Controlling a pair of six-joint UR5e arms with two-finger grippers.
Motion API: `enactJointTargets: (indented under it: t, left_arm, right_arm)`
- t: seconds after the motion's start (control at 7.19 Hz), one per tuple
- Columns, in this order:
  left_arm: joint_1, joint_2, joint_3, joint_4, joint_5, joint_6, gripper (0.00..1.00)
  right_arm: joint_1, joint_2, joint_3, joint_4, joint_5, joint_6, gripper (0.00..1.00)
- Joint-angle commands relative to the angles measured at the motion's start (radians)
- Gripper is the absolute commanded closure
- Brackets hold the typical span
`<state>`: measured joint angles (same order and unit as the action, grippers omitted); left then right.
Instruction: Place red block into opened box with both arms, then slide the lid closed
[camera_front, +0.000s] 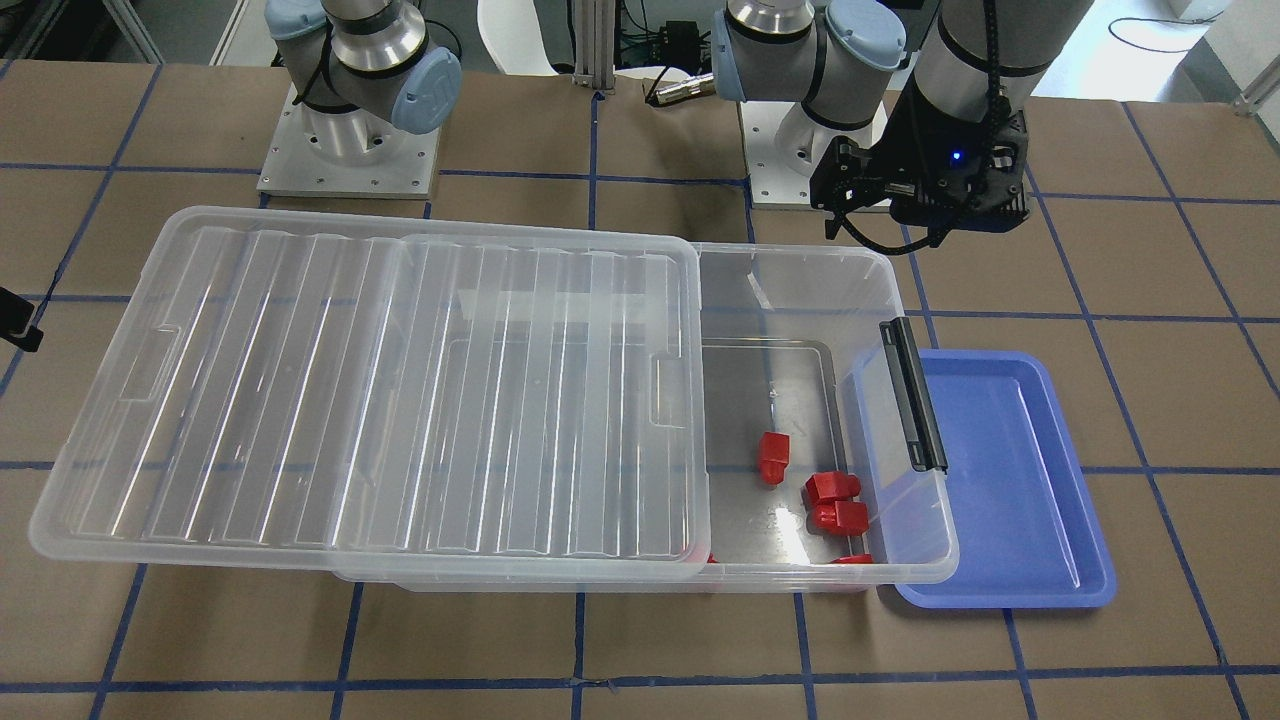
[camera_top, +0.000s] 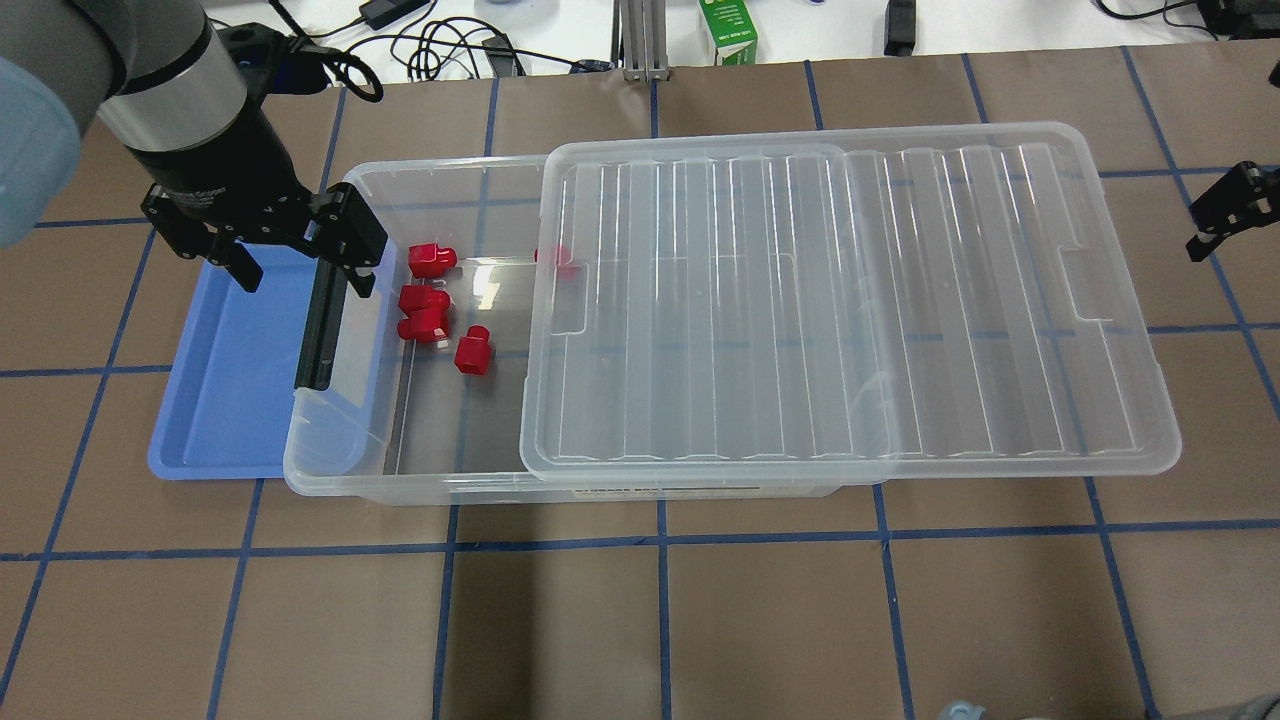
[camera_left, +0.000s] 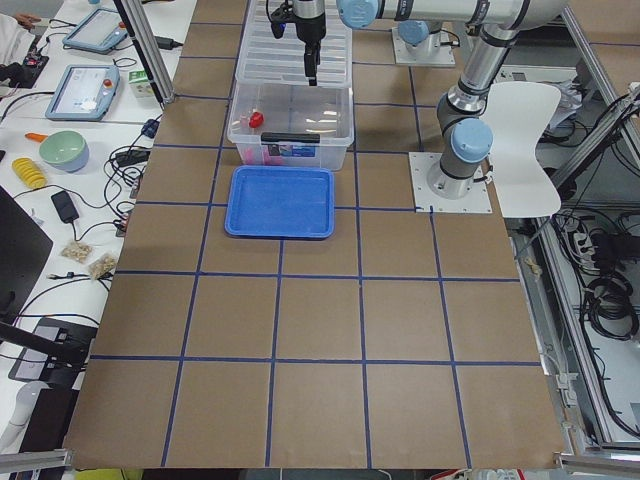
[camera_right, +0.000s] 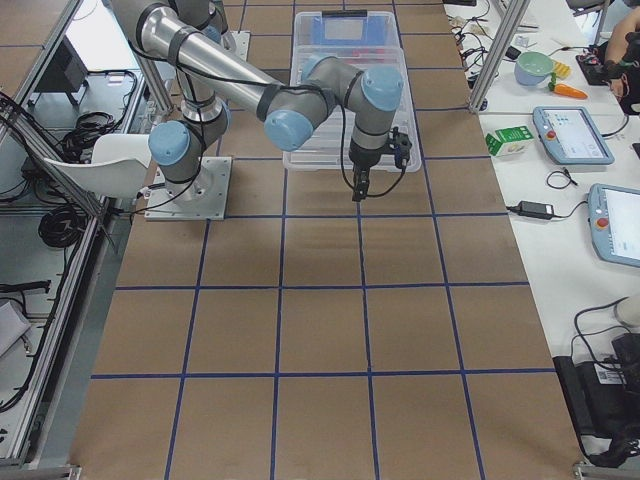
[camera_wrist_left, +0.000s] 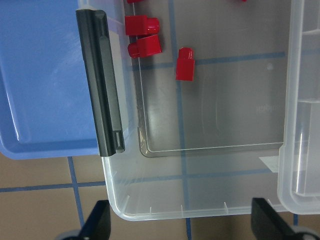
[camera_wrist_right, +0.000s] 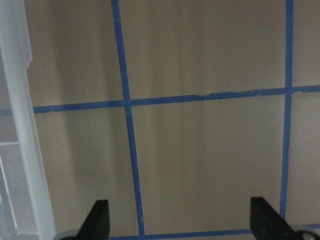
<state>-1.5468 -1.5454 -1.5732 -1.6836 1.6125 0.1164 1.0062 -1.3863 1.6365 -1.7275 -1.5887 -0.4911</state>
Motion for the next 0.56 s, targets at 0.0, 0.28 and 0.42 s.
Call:
enactJointTargets:
  t: [0.0, 0.28, 0.42]
  left_arm:
    - [0.005, 0.005, -0.004, -0.007, 0.009, 0.003, 0.0]
    - [0.043, 0.007, -0.004, -0.007, 0.007, 0.006, 0.0]
    - [0.047, 0.007, -0.004, -0.007, 0.003, 0.006, 0.0]
  right_arm:
    - [0.003, 0.006, 0.039, -0.017, 0.001, 0.032, 0.0]
    - [0.054, 0.006, 0.04, -0.017, 0.003, 0.093, 0.0]
    - [0.092, 0.007, 0.04, -0.018, 0.006, 0.132, 0.0]
